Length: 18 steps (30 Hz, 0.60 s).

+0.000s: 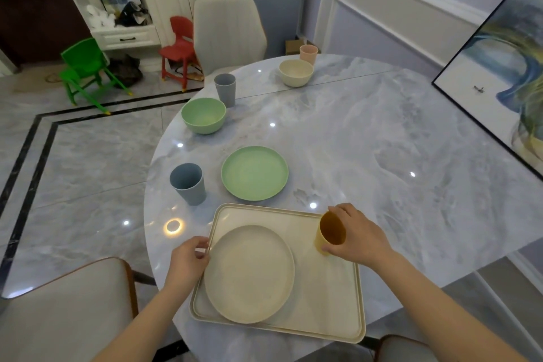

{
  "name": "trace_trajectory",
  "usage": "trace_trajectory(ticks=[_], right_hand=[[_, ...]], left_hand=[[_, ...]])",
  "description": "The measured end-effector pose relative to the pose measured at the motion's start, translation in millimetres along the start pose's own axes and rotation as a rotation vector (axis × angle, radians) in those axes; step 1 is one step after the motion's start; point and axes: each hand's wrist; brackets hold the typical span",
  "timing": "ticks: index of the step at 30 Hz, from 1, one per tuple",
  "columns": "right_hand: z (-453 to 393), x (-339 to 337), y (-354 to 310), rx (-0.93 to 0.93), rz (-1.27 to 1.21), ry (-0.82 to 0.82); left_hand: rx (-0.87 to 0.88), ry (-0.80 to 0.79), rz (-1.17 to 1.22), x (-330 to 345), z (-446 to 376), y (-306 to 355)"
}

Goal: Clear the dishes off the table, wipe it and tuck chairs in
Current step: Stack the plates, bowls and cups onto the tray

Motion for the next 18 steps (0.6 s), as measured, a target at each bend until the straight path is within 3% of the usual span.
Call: trace_trajectory(ticks=[8,18], right_hand=[[-2,-15,-15,-0.023,0.000,0.020],[-28,-41,-58,-0.056,-0.006,0.120]], left_hand=[[-0.003,0.122,-0.072,-19,-4,13],[0.004,0.214,0.027,-65,-21,22]])
Point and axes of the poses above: each hand's wrist, its own z-axis away from the middle knuckle, its own x-axis out of the palm, y = z × x, and after that the axes turned 11 degrees about -z, right-handed
